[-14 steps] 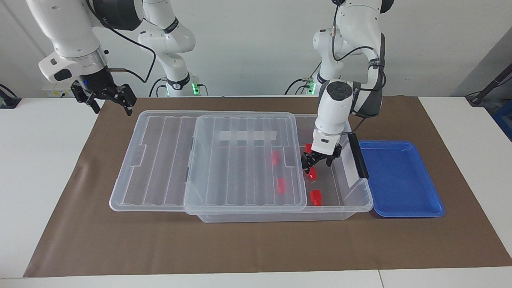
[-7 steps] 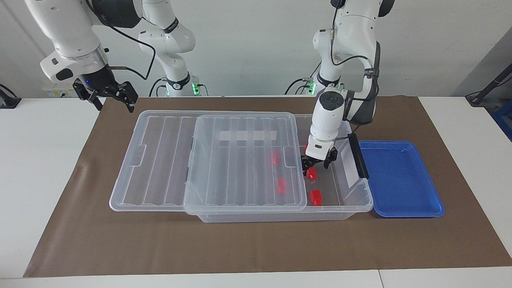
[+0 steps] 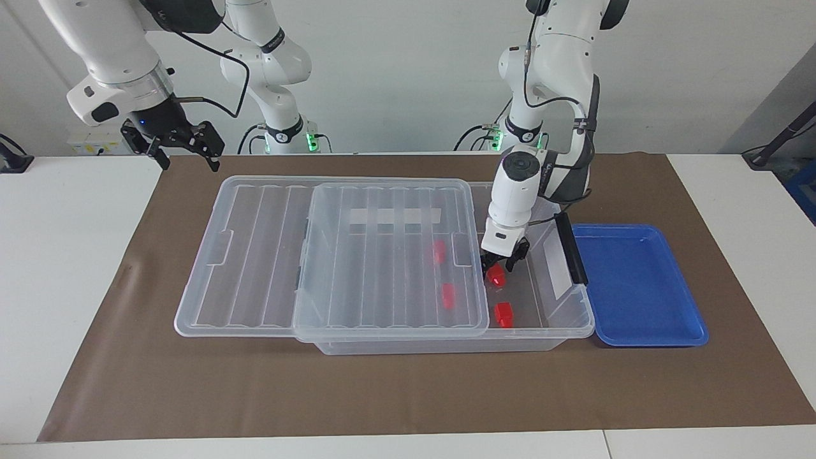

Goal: Place red block in blue tray from box
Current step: 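Grasp a red block with the left gripper and lift it, then carry the red block to the blue tray while the right gripper slides the lid back, then lower the red block into the blue tray and open the left gripper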

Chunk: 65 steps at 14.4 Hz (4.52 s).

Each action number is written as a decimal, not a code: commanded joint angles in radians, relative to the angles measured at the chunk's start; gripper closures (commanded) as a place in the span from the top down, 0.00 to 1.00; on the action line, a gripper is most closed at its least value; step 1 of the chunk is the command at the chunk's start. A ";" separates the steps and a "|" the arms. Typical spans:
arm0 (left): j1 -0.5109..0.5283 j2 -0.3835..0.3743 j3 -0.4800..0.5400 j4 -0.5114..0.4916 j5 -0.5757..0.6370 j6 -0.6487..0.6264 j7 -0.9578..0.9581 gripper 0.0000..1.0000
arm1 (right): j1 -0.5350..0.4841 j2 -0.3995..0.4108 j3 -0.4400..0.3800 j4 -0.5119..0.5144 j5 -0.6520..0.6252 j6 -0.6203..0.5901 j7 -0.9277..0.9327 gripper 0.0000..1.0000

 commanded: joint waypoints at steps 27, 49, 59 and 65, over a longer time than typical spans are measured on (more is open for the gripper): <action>0.156 -0.043 0.019 0.626 -0.092 -0.884 0.421 0.00 | -0.087 0.065 -0.001 -0.193 0.017 0.387 -0.311 0.00; 0.555 -0.093 0.020 -0.064 -0.099 0.009 0.973 0.00 | -0.023 0.193 0.017 -0.199 0.114 0.502 -0.373 0.00; 0.529 -0.059 0.020 -0.123 -0.099 0.080 0.907 0.00 | 0.095 0.191 0.018 -0.201 0.141 0.507 -0.232 0.00; 0.528 -0.057 0.020 -0.112 -0.099 0.069 0.915 1.00 | 0.136 0.191 0.018 -0.208 0.160 0.526 -0.186 0.00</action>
